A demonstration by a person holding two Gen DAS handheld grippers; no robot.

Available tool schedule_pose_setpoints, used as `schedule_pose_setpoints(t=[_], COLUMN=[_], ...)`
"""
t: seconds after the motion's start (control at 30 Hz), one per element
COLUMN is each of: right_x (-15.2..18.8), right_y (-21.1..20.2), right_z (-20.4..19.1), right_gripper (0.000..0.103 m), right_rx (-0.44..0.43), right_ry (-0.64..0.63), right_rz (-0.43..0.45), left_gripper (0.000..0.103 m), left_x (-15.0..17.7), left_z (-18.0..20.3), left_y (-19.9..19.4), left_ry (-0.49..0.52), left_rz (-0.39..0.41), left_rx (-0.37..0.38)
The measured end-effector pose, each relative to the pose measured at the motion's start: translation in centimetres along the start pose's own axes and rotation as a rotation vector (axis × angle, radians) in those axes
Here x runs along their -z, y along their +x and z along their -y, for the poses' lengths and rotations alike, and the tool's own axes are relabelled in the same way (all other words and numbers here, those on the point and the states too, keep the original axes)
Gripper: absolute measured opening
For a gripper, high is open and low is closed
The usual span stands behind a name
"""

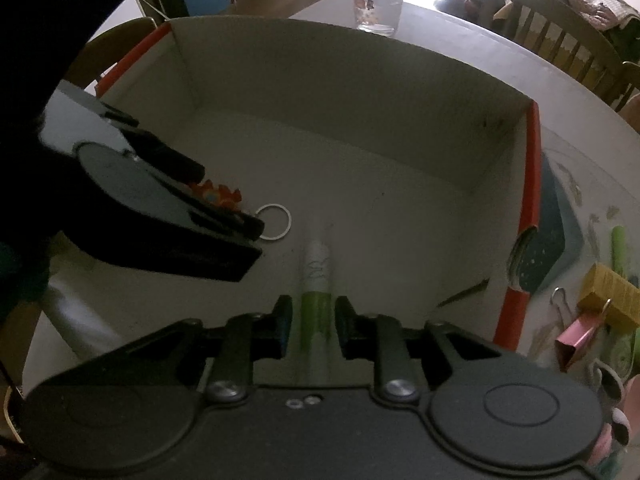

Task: Organize rigid objects
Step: 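Open both tools to drop the orange figure and marker into the box, then move both tools back over the pile of items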

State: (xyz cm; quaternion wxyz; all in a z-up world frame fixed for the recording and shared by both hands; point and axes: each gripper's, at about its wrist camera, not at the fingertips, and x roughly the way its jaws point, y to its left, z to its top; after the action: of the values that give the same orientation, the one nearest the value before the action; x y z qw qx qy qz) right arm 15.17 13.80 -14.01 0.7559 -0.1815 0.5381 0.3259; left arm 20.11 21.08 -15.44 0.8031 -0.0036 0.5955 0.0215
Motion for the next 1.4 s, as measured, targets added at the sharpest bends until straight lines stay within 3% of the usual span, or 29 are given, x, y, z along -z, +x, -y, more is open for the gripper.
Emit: schedule_pose_setpoints(t=[0.4,0.6,0.8,1.1,1.33,1.4], right_x=[0.8,1.3,2.5,4.4,6.8,7.7], right_y=[-2.7,-5.1,-7.9,-12.0,-14.8,-15.7], right_z=[-0.4,0.5,0.6,0.9,1.9,2.3], right_gripper=[0.029,0.031,0.039,0.043,0.055,0.06], right_rx=[-0.022,-0.05,-0.084,-0.095,-0.1,-0.101], right_ry=[-0.004,0.01,0.021,0.039,0.059,0.066], right_rz=[0.064,0.132,0.185,0.284,0.359,0.378], left_gripper=[0.061,0.061,0.061,0.061,0.061,0.069], left_x=[1.0,1.5,2.8,3.9,5.6,6.2], left_z=[0.0,-0.6,0.2,1.7,4.0,4.7], left_y=[-1.9,-4.9,-8.4,-12.2,-15.0,-15.8], left_ry=[-0.024,-0.062,-0.067,-0.095,-0.096,-0.104], left_rz=[0.068,0.168,0.273,0.383,0.44,0.458], left_rx=[-0.006,0.019,0.033,0.07,0.12,0.134])
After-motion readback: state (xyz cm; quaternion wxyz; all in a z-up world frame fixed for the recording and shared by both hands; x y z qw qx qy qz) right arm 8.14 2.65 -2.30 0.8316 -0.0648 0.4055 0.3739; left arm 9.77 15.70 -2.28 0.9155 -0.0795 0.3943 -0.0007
